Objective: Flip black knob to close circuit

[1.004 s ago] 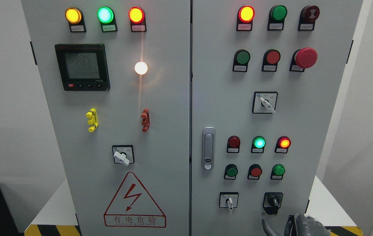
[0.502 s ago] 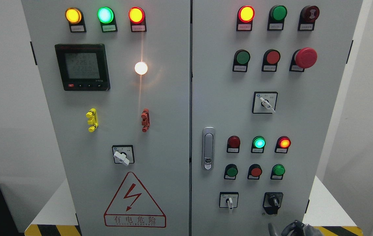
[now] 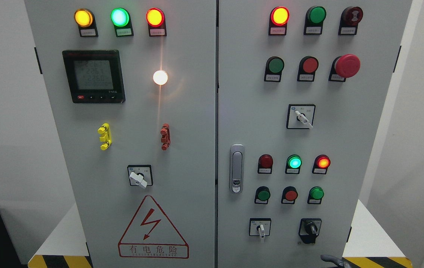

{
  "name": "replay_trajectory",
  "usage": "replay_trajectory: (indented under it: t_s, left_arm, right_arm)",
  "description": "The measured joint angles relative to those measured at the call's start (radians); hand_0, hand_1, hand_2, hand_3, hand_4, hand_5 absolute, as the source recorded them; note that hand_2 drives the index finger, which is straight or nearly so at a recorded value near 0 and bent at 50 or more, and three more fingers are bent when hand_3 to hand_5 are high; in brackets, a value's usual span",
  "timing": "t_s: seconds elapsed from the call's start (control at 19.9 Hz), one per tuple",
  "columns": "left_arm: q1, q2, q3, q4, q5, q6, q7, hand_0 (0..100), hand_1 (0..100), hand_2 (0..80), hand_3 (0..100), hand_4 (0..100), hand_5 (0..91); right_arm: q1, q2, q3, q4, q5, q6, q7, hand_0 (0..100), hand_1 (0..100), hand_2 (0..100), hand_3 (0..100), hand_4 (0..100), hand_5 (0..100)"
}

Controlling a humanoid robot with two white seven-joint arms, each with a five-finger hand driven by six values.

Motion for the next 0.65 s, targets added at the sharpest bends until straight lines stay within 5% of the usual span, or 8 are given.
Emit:
replay_trajectory:
  t_s: [0.2, 0.65]
  left_arm:
    - [0.0, 0.0, 0.0, 0.0, 0.0, 0.0, 0.0, 12, 56, 0.0, 0, 0, 0.0]
    - [0.0, 0.0, 0.0, 0.0, 0.0, 0.0, 0.0, 12, 56, 0.0, 0, 0, 0.0]
  right_arm:
    - [0.042, -0.003, 0.016, 0.0, -0.088, -0.087, -0.004, 0, 8, 0, 9, 5, 0]
    - [0.084, -0.006, 0.036, 0.007, -0.251, -0.134, 0.067, 0, 5, 0, 0, 0, 0]
